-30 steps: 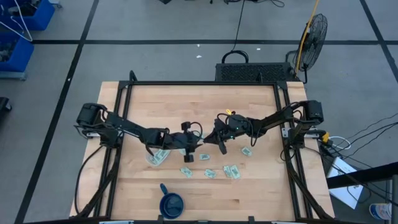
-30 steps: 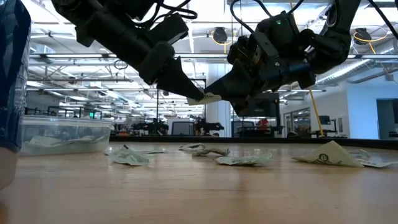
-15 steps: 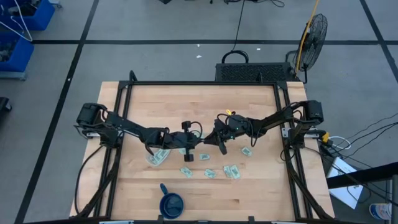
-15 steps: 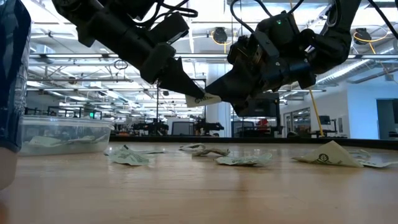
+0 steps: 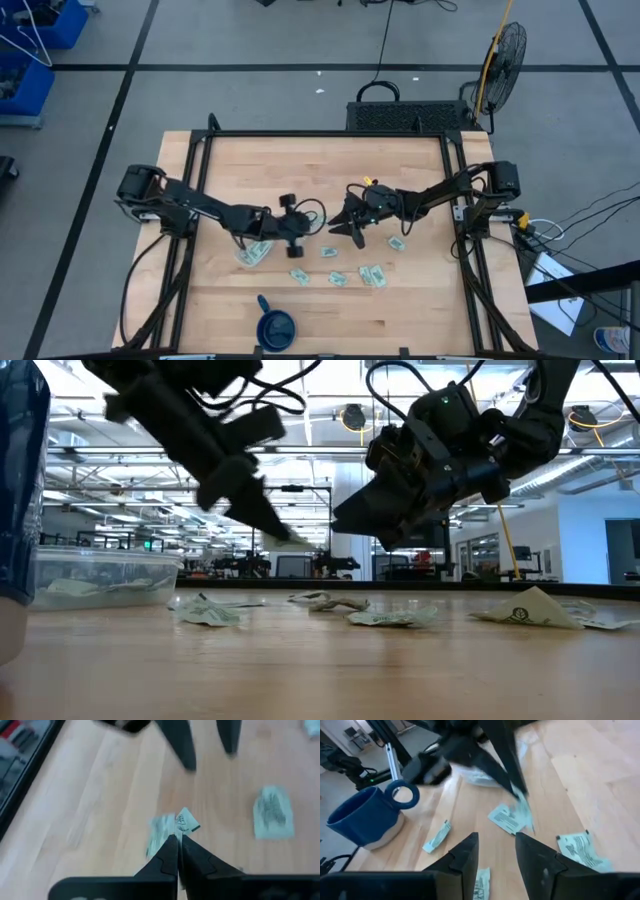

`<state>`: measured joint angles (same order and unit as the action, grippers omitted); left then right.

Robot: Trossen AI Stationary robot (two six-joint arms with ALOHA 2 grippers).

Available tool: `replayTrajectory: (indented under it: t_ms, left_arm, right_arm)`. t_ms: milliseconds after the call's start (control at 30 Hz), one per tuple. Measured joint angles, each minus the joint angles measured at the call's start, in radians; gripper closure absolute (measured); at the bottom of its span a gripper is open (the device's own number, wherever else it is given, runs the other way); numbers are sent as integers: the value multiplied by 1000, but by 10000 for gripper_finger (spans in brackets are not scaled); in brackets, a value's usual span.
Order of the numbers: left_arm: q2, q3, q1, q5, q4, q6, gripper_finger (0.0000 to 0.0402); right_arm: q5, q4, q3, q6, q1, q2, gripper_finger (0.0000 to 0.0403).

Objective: Pick and place Stevia / Truvia into bins
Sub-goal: Put the stevia packet into the transparent container

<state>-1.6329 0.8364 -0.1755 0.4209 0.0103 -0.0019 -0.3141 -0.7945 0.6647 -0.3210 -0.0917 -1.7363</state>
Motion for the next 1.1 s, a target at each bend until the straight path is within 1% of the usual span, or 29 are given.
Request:
replayTrajectory:
  t_ms: [100, 167, 267, 333, 433, 500, 567, 667, 800, 900, 1033, 1100]
  left_arm:
    - [85, 0, -27, 28, -153, -92, 396]
    - [156, 1, -50, 29, -249, -187, 392]
    - [261, 0, -101, 28, -398, -322, 389]
    - [320, 2, -145, 26, -516, -403, 394]
    - [365, 1, -205, 21, -708, -607, 395]
    - [368, -11, -244, 11, -795, -758, 386]
    - [366, -43, -279, -4, -808, -869, 378]
    - [350, -91, -313, -6, -751, -945, 374]
    - [342, -143, -327, -7, -699, -988, 372]
    - [342, -168, -322, -9, -693, -1004, 372]
    - [342, -186, -319, -12, -688, -1022, 371]
    - [342, -187, -315, -16, -685, -1023, 371]
  right_arm:
    - [2, 23, 0, 0, -1, 0, 279]
    - [2, 27, 0, 0, -1, 0, 279]
    - [2, 31, 0, 11, -1, 0, 279]
    - [2, 35, 0, 21, -1, 0, 280]
    - [1, 52, 0, 22, -1, 0, 281]
    - [0, 69, 0, 23, -1, 0, 281]
    - [-1, 91, -1, 23, -1, 0, 281]
    - [-1, 100, -1, 31, -1, 0, 282]
    - [0, 100, -1, 121, 8, 0, 282]
    - [2, 109, -1, 190, 23, 0, 282]
    - [5, 141, -2, 214, 34, 0, 282]
    - [24, 153, -2, 216, 34, 2, 282]
